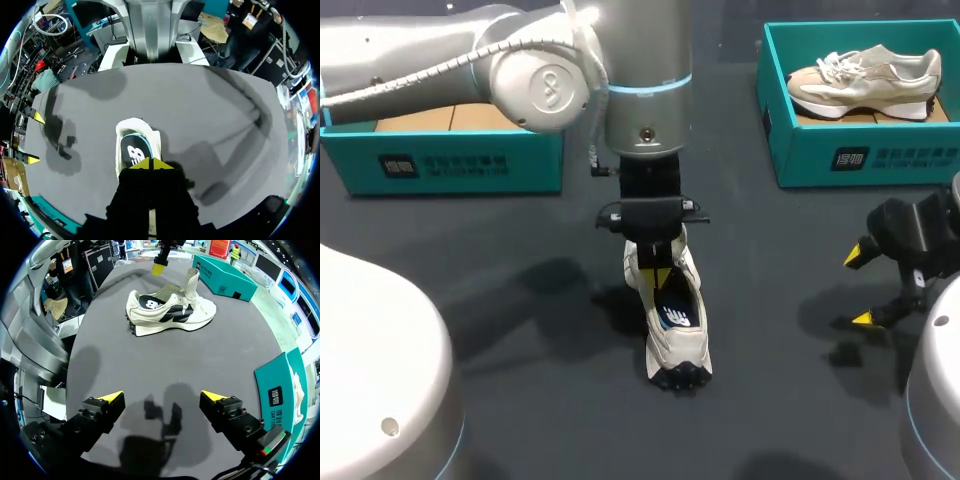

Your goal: Take the shoe out of the shoebox, open the shoe tongue, remove and reinsert the insole, then place the shoe into the shoebox

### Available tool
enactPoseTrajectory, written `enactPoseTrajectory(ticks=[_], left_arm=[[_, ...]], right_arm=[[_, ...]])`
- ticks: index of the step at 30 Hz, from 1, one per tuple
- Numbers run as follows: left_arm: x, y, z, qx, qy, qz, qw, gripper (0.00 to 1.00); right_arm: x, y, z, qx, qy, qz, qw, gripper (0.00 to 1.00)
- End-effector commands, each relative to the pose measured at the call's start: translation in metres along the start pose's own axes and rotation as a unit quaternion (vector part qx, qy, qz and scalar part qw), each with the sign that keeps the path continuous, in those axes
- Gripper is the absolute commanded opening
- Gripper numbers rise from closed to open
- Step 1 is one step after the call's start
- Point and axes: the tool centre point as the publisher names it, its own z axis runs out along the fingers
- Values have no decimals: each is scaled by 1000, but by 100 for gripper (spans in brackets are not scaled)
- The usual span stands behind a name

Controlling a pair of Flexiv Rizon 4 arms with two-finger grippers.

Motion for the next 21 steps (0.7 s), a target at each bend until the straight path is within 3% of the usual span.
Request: enactPoseTrajectory(ticks=[1, 12, 21], left_arm=[[-7, 5, 22, 10, 17, 1, 1000, 0], [-6, 1, 26, -1, 23, 10, 1000, 0], [-5, 6, 53, 9, 37, 0, 999, 0]], right_arm=[[2, 0, 0, 1, -2, 0, 1000, 100], [2, 0, 0, 1, -2, 0, 1000, 100], [2, 0, 0, 1, -2, 0, 1000, 100]])
